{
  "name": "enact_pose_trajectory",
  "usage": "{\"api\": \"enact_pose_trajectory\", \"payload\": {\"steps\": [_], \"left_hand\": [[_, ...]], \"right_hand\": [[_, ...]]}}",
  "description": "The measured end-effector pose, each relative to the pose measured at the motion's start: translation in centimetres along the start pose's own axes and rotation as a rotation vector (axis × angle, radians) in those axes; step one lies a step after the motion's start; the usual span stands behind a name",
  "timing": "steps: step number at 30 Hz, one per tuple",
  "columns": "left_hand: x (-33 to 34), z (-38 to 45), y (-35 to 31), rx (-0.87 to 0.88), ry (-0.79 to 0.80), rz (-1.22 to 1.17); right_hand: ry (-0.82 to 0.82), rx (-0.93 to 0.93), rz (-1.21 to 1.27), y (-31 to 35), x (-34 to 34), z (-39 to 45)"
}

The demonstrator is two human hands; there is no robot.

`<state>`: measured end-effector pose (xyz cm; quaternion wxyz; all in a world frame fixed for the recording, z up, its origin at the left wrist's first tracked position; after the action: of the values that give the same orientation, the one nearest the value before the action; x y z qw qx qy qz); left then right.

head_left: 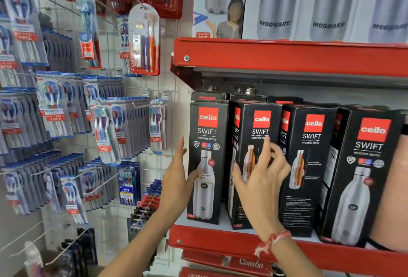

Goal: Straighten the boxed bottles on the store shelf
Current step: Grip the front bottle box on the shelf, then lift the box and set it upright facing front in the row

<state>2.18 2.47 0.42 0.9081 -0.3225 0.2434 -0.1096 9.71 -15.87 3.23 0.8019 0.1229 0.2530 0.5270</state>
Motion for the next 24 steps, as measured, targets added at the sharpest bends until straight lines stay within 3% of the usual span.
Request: {"api": "enact_pose_trajectory", "payload": {"steps": [3,6,10,15,20,24], "left_hand": [[-0.6,-0.4,-1.9,0.074,-0.111,0.077],[-1.2,-0.9,-3.6,0.150,-0.190,0.111],[-1.1,-1.4,-5.6,0.178,-0.139,-0.025],[0.0,-0.9,-7.7,0.138,0.135,-0.111],[1.8,-1.5,-8.6,0.091,0.378,-0.198],[3.1,-2.1,-8.4,0.024,0.261,-0.326]], "right_hand": [[0.138,0.223,0.006,-1.5,1.5,0.0],[0.203,0.318,0.082,-2.1,2.3,-0.3],[0.166,0.246,0.219,-2.0,1.4,-0.7],[0.170,0.007,0.459,-1.5,-2.5,0.0],[0.490,-0.077,0.673,-2.3,-5.3,1.4],[0.711,-0.078,0.673,-3.2,-4.8,2.1]]}}
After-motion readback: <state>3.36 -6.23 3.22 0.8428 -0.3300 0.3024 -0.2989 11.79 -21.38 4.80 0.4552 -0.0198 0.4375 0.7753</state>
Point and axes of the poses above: each hand's wrist, its own z-axis towards the middle knuckle, its own x-axis out of the palm, y = z × x, the point moved 6 cm from there along z, towards the middle knuckle, and after that the axes turned 6 degrees about z, right-handed, at the moved point
